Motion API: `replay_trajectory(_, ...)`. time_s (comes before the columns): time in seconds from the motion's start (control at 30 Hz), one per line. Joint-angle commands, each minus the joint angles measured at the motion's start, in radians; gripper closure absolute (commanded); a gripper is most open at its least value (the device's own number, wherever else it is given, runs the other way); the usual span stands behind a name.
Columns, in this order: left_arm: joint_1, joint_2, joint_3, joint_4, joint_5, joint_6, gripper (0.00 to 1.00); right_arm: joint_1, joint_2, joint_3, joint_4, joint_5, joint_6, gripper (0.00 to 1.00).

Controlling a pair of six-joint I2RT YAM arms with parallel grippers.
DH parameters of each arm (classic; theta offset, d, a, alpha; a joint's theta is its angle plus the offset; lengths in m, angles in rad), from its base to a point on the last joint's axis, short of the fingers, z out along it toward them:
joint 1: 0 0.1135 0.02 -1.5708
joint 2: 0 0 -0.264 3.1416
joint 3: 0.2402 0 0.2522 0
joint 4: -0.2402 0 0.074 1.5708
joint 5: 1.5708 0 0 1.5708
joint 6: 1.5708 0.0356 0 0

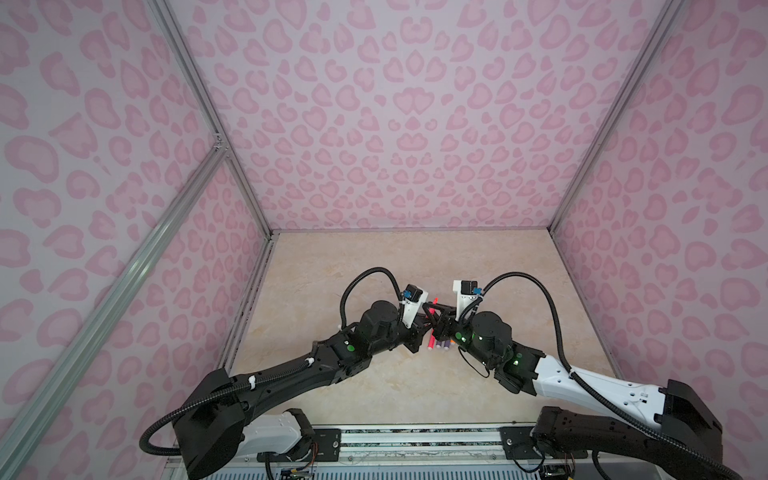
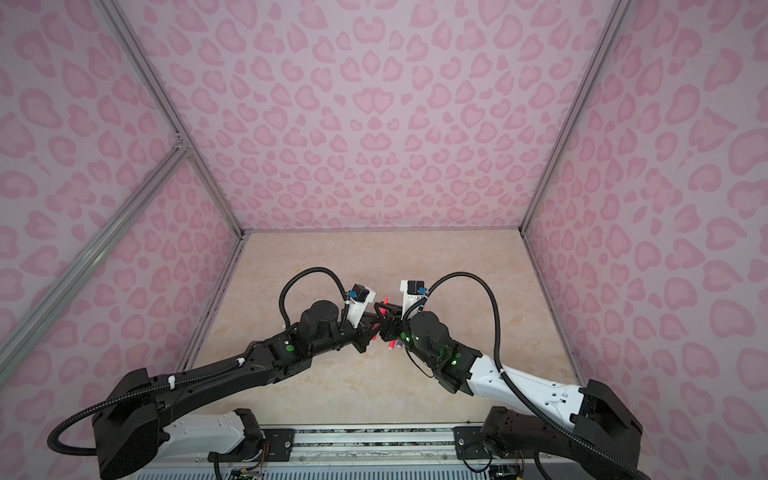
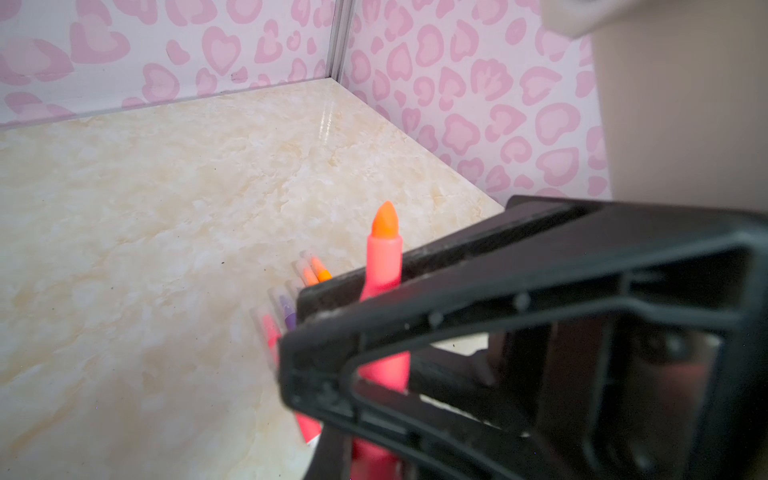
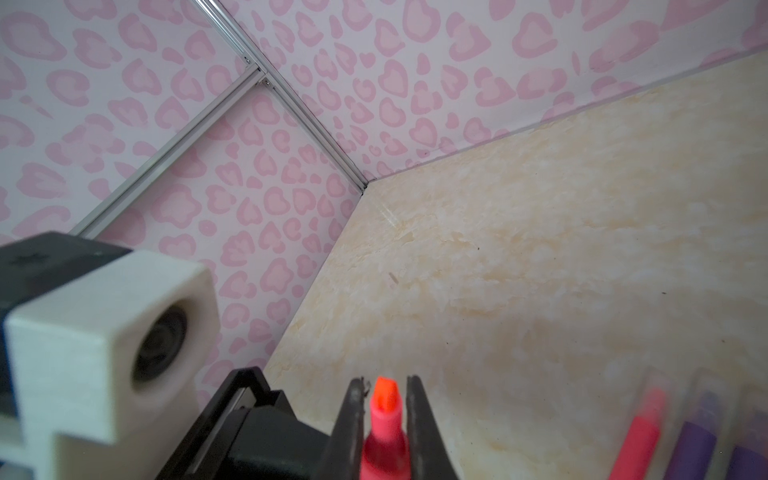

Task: Insert the pens into the pen caps

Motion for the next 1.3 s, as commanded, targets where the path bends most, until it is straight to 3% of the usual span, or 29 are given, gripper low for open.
replay_trajectory(0.0,0.003,-0.019,-0.005,0.036,-0.058,-0.010,0.97,0.008,0.007,-0.003,0.020,-0.027,0.003,0.82)
replay_trajectory(0.13,0.010,-0.052,-0.024,0.003,-0.233,-0.079,0.97,0.008,-0.004,-0.003,0.003,0.003,-0.014,0.40)
replay_trajectory(0.27,0.084,-0.112,-0.048,-0.150,-0.501,-0.241,0.97,0.008,-0.027,-0.007,-0.013,0.054,-0.034,0.25)
replay_trajectory(0.37,0.215,-0.186,-0.073,-0.317,-0.648,-0.416,0.97,0.008,-0.017,0.002,-0.005,0.098,-0.064,0.21)
replay_trajectory(0.43,0.332,-0.244,-0.105,-0.393,-0.641,-0.489,0.97,0.009,0.014,0.028,-0.003,0.115,-0.099,0.21)
replay_trajectory(0.53,0.440,-0.325,-0.150,-0.398,-0.597,-0.504,0.97,0.007,0.109,0.101,-0.003,0.137,-0.157,0.21)
replay_trajectory(0.7,0.502,-0.380,-0.147,-0.447,-0.629,-0.509,0.97,0.001,0.335,0.330,-0.083,0.105,-0.282,0.26)
replay_trajectory(0.77,0.531,-0.388,-0.151,-0.462,-0.627,-0.522,0.97,0.001,0.439,0.434,-0.128,0.074,-0.322,0.22)
replay_trajectory(0.8,0.546,-0.390,-0.152,-0.474,-0.627,-0.530,0.97,0.001,0.497,0.494,-0.157,0.059,-0.343,0.03)
replay_trajectory(0.83,0.560,-0.394,-0.147,-0.491,-0.630,-0.538,0.97,0.001,0.554,0.559,-0.189,0.046,-0.364,0.02)
replay_trajectory(1.07,0.588,-0.435,-0.144,-0.525,-0.626,-0.551,0.97,0.002,0.882,0.916,-0.325,-0.096,-0.507,0.11)
replay_trajectory(1.27,0.655,-0.465,-0.154,-0.533,-0.559,-0.571,0.97,0.000,1.163,1.314,-0.582,-0.195,-0.674,0.12)
